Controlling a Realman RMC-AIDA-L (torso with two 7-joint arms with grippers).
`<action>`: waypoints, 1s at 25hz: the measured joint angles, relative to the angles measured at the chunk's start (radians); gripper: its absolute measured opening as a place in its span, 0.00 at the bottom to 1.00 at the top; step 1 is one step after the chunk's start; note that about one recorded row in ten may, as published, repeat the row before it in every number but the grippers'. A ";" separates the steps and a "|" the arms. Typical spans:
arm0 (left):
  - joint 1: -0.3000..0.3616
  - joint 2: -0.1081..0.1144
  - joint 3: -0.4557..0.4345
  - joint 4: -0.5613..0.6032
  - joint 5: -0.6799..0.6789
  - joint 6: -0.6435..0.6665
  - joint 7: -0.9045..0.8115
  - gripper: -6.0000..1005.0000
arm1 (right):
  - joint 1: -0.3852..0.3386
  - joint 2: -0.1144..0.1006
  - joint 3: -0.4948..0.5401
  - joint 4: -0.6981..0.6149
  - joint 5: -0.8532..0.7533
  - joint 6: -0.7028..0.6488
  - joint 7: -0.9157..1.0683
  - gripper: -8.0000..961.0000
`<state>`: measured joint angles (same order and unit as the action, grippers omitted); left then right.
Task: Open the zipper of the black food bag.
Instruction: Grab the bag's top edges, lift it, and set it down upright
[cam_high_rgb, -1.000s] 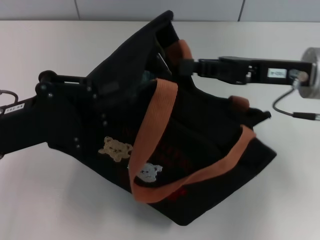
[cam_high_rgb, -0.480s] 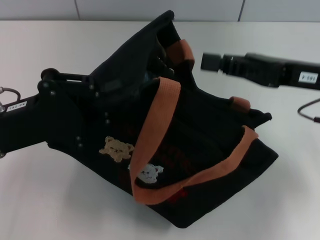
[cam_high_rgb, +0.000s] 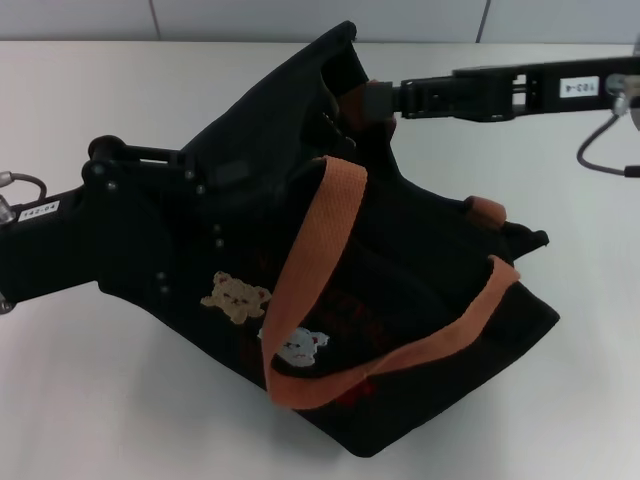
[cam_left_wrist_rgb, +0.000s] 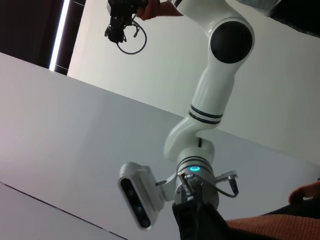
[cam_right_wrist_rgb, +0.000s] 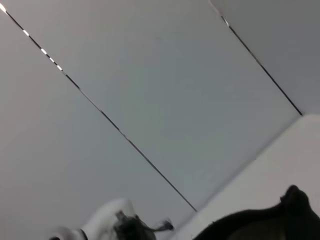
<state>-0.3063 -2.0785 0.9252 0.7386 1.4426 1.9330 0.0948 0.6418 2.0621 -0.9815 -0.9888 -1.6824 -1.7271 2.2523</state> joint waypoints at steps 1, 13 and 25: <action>0.000 0.000 0.001 0.001 0.000 0.000 0.000 0.13 | 0.006 0.001 -0.001 -0.016 -0.019 0.002 0.016 0.21; -0.006 0.000 0.012 0.002 -0.001 0.000 0.000 0.13 | 0.076 0.005 -0.009 -0.074 -0.107 0.019 0.119 0.35; -0.007 0.000 0.019 0.012 -0.002 -0.001 -0.002 0.13 | 0.107 0.013 -0.046 -0.114 -0.193 0.027 0.170 0.42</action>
<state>-0.3132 -2.0785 0.9443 0.7501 1.4410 1.9317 0.0930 0.7489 2.0751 -1.0273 -1.1032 -1.8757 -1.6999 2.4218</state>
